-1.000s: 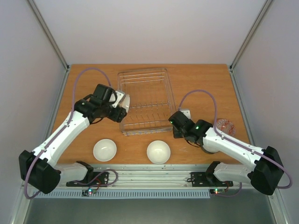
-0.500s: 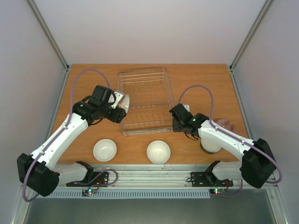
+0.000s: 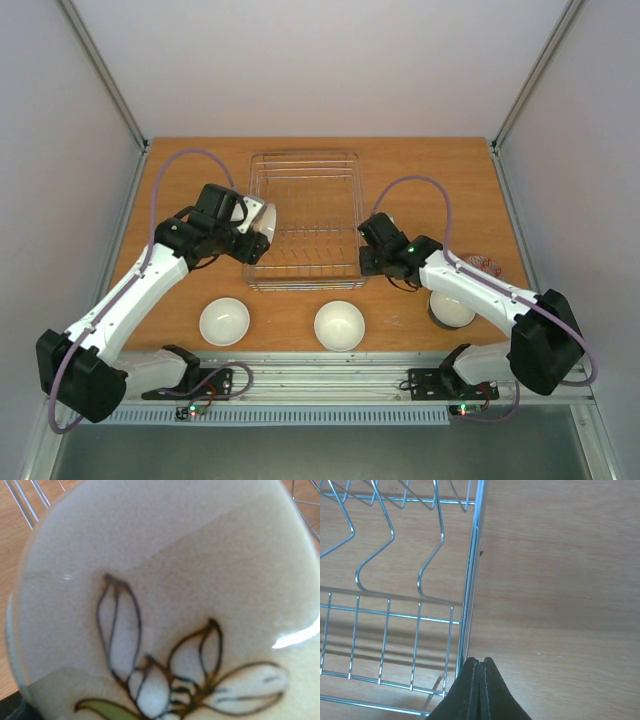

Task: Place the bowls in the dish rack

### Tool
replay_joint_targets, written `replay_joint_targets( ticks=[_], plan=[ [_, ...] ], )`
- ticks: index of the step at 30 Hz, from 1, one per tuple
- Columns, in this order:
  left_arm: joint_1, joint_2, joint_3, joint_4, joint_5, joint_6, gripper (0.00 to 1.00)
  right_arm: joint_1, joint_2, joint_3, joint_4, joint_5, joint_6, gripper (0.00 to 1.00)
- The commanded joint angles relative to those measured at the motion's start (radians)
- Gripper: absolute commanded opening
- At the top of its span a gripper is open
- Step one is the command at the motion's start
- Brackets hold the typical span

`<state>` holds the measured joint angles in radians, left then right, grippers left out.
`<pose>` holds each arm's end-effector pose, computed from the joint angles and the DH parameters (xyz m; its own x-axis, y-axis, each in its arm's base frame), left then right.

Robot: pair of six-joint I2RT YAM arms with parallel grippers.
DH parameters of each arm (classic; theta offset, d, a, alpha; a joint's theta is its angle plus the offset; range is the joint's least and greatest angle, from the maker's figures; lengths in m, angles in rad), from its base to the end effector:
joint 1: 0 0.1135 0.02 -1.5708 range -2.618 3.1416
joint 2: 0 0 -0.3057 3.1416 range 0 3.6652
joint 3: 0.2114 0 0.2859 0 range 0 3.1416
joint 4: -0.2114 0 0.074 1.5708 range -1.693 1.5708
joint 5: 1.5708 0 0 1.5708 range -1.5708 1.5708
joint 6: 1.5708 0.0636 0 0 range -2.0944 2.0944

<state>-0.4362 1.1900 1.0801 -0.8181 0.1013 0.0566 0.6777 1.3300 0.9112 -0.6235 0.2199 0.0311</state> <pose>0.2448 -0.1212 0.3164 -0.6974 0.3872 -0.6031 0.5156 0.8556 -0.0469 0.2389 0.1745 0.2340 -0.6888 -0.5154 -0.5099 -0.5050 0.8457 -0.1726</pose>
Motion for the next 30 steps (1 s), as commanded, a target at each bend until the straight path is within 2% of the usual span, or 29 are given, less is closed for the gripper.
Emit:
replay_joint_targets(
  ticks=[1,5,9,14,18,23,30],
  plan=[
    [0.008,-0.032,0.004,0.099,0.001,0.011,0.00,-0.001,0.039,0.031,0.078,-0.133,-0.015,0.01],
    [0.010,-0.021,0.008,0.095,0.002,0.013,0.00,0.001,0.086,0.027,0.142,-0.256,-0.049,0.01],
    [0.011,-0.007,0.016,0.088,-0.012,0.014,0.00,0.018,0.137,0.037,0.178,-0.309,-0.048,0.01],
    [0.011,0.013,0.032,0.074,-0.093,0.023,0.01,0.027,0.166,0.048,0.201,-0.312,-0.046,0.01],
    [0.011,0.056,0.073,0.037,-0.284,0.052,0.00,0.027,0.157,0.041,0.202,-0.300,-0.048,0.01],
    [0.011,0.098,0.086,0.029,-0.394,0.089,0.01,0.028,0.137,0.026,0.200,-0.288,-0.046,0.01],
    [0.011,0.116,0.066,0.027,-0.420,0.109,0.00,0.027,0.134,0.013,0.202,-0.272,-0.045,0.01]
  ],
)
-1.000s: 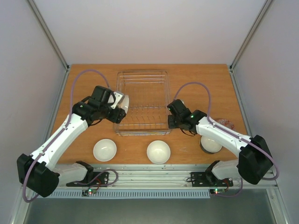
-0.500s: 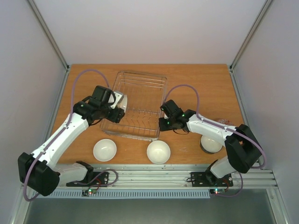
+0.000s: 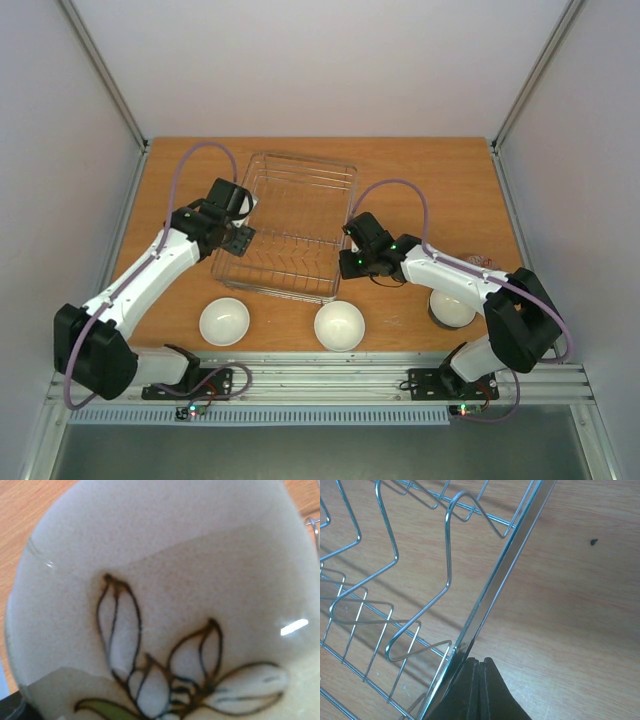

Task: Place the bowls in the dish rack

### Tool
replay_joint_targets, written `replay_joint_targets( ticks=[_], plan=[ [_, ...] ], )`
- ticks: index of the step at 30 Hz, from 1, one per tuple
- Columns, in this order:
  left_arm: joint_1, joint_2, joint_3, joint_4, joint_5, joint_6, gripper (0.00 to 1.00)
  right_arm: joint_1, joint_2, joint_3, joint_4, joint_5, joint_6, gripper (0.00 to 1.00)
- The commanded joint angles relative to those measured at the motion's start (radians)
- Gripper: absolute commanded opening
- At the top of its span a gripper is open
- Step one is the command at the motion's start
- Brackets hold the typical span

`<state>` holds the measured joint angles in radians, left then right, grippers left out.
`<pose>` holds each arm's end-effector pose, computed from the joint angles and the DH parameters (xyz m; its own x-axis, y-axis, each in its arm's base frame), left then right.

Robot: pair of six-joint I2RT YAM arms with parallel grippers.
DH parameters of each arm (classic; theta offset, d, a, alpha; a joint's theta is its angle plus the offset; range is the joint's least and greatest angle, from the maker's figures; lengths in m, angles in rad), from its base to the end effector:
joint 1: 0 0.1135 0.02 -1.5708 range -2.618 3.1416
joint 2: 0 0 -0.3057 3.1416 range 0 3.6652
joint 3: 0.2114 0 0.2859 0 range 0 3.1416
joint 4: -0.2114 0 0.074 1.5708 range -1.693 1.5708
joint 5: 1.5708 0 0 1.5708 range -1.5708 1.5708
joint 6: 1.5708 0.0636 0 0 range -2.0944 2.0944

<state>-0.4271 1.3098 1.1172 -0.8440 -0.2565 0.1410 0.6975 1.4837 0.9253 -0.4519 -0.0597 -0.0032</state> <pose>0.2761 -0.1079 0.2976 -0.7358 0.4842 -0.4734 0.3904 0.8745 0.2877 0.2546 0.2183 0.2044 -0.6471 -0.5464 -0.5318 -0.6675 0.7430 0.0488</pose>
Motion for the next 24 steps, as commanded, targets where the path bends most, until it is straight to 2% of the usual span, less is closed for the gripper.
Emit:
replay_joint_targets(
  ticks=[1,24],
  plan=[
    [0.002,-0.002,0.025,0.054,-0.062,0.026,0.00,0.007,-0.019,-0.003,0.033,0.007,-0.011,0.01],
    [-0.021,0.076,-0.004,0.031,-0.013,0.033,0.01,0.008,-0.018,-0.012,0.034,0.021,-0.004,0.01]
  ],
)
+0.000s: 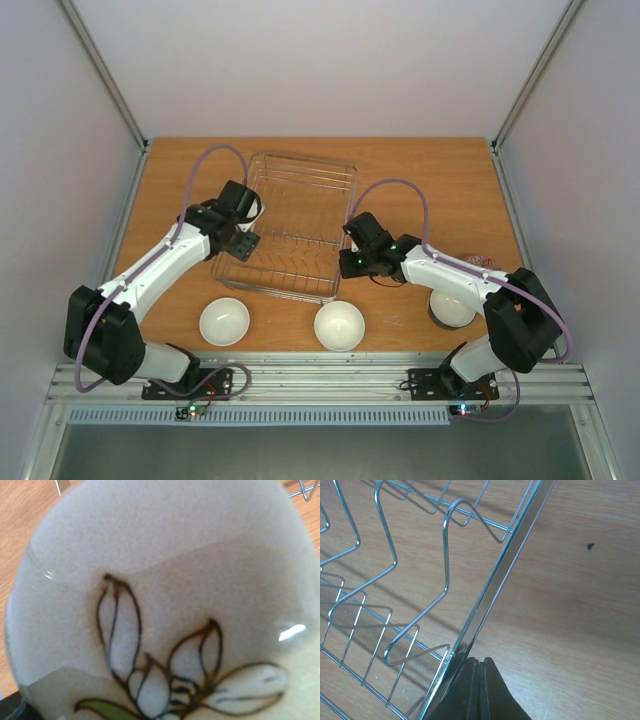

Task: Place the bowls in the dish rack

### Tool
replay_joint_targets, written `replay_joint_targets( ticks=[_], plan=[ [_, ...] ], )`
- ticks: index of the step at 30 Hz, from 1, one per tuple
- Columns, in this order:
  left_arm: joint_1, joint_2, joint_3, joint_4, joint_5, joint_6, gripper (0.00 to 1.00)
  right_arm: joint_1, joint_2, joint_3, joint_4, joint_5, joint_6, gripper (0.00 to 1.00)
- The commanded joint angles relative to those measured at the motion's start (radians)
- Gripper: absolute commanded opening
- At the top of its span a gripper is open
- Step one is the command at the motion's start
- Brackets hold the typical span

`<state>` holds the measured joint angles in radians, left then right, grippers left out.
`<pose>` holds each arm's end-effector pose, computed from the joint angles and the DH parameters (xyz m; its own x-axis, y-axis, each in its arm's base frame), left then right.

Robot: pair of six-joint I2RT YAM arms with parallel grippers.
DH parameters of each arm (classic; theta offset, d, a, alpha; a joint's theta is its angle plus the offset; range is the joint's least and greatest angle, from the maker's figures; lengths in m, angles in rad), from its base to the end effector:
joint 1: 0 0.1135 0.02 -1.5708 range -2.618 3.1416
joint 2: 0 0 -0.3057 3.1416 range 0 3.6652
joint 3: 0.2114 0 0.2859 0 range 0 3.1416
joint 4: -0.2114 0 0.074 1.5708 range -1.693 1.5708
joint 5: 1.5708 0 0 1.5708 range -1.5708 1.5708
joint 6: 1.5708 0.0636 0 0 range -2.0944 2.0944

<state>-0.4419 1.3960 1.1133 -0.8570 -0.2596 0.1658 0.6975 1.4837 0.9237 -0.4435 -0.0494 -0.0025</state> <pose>0.2860 -0.1172 0.2711 -0.7578 0.5350 -0.3737 0.4476 0.8428 0.2990 0.2555 0.2182 0.2044 -0.6447 -0.5436 -0.5375 -0.6635 0.7471 0.0403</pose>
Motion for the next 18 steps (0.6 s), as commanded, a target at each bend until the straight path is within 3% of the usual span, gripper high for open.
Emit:
replay_joint_targets(
  ticks=[1,18],
  plan=[
    [-0.006,-0.011,-0.003,0.045,-0.012,0.009,0.00,0.008,-0.017,-0.011,0.027,0.010,-0.004,0.01],
    [-0.028,0.056,-0.022,0.018,-0.038,0.033,0.01,0.007,-0.019,-0.022,0.040,0.010,0.001,0.01]
  ],
)
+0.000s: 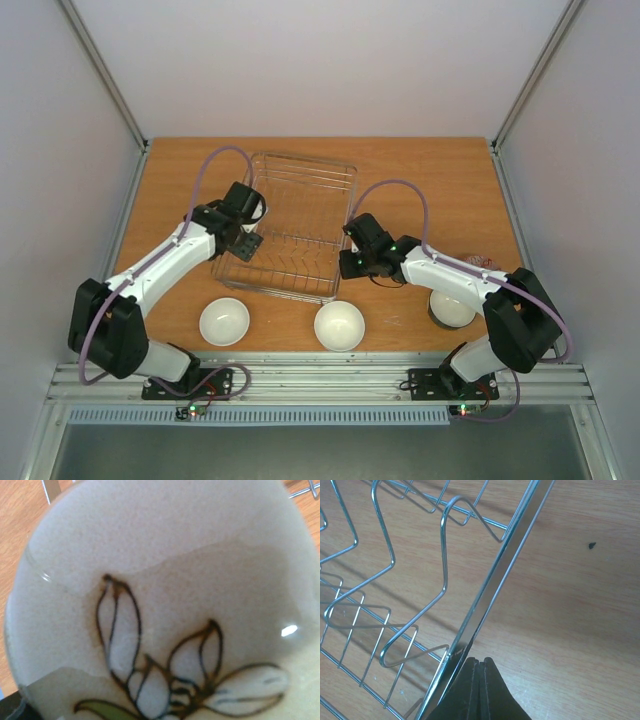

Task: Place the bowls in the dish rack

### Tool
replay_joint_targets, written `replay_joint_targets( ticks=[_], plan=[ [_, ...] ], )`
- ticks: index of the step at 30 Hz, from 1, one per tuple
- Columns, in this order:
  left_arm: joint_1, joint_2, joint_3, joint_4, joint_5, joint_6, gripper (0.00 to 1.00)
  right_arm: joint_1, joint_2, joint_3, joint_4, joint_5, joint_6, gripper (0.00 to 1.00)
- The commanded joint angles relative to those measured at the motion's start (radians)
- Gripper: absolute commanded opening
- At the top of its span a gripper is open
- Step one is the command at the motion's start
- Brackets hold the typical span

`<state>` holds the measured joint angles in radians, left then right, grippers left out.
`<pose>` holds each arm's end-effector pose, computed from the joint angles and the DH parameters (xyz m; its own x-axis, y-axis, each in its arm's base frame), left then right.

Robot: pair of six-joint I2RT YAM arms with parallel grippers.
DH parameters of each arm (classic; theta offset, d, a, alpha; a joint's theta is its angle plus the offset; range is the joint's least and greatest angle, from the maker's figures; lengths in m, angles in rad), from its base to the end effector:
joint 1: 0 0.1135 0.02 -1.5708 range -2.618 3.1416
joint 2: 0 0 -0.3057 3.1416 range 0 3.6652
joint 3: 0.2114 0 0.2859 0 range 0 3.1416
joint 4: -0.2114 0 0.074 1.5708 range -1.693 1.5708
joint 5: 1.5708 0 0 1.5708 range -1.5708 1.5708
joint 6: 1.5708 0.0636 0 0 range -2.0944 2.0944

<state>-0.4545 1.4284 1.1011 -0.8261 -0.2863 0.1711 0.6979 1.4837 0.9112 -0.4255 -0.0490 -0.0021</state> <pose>0.2912 -0.1223 0.2596 -0.7551 0.5508 -0.3555 0.4535 0.8305 0.3234 0.2550 0.2179 0.2015 -0.6425 -0.5416 -0.5421 -0.6635 0.7471 0.0400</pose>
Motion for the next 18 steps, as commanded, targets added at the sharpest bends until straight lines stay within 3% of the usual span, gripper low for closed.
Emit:
replay_joint_targets(
  ticks=[1,8,18],
  plan=[
    [-0.019,0.027,-0.007,-0.015,-0.013,0.030,0.01,0.006,-0.020,-0.010,0.022,0.011,0.001,0.01],
    [-0.027,0.028,0.002,-0.039,-0.009,0.040,0.10,0.007,-0.019,-0.015,0.025,0.017,0.001,0.01],
    [-0.027,-0.014,-0.052,-0.081,-0.026,0.075,0.06,0.007,-0.009,-0.015,0.031,0.014,0.001,0.01]
  ],
)
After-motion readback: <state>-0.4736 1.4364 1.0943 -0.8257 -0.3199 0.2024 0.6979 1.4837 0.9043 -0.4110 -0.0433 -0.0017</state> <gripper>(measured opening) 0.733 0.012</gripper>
